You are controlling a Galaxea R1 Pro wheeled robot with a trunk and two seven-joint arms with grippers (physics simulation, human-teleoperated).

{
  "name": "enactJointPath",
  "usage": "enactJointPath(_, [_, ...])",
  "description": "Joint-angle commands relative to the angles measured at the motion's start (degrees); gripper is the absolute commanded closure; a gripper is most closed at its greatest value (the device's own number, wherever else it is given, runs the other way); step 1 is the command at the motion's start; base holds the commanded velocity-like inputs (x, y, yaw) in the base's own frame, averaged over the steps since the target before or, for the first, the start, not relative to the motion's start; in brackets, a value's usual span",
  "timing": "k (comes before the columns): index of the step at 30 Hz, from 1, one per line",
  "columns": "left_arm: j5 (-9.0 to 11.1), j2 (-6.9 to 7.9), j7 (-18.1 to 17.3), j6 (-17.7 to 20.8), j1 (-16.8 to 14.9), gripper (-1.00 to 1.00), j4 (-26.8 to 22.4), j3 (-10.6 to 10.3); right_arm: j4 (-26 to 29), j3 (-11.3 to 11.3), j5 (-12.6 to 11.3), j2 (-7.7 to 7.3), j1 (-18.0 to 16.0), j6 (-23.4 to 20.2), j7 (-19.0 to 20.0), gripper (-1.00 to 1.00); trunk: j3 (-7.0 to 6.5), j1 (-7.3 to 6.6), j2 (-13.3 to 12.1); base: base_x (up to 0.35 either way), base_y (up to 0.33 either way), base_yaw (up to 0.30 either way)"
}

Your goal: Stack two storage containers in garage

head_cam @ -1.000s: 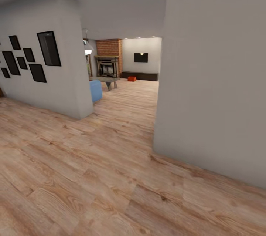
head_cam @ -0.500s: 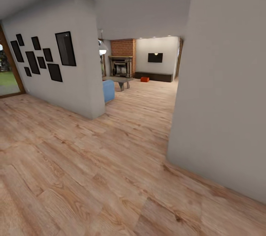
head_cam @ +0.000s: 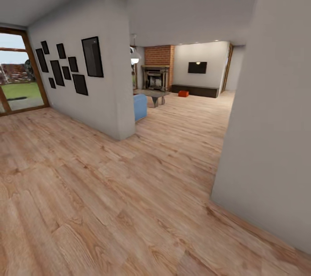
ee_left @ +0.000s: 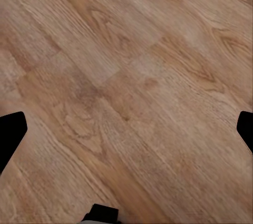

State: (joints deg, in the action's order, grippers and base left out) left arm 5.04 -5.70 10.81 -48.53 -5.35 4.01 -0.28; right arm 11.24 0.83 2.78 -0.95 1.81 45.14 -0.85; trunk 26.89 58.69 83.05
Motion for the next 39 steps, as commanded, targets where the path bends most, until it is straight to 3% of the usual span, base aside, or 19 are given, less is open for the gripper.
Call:
enactJointPath(1, [0.50,-0.02,-0.26,-0.34,-0.09,-1.00,0.21,-0.07,0.10,0.05,0.22,-0.02,0.03,0.04,-0.08,-1.00,0.05,0.04,0.02,0.326,0.000,0.055])
enactJointPath(39, [0.50,0.06,-0.26,-0.34,-0.09,-1.00,0.21,-0.07,0.10,0.00,0.21,-0.02,0.03,0.04,-0.03,-1.00,0.05,0.04,0.02,0.326,0.000,0.003])
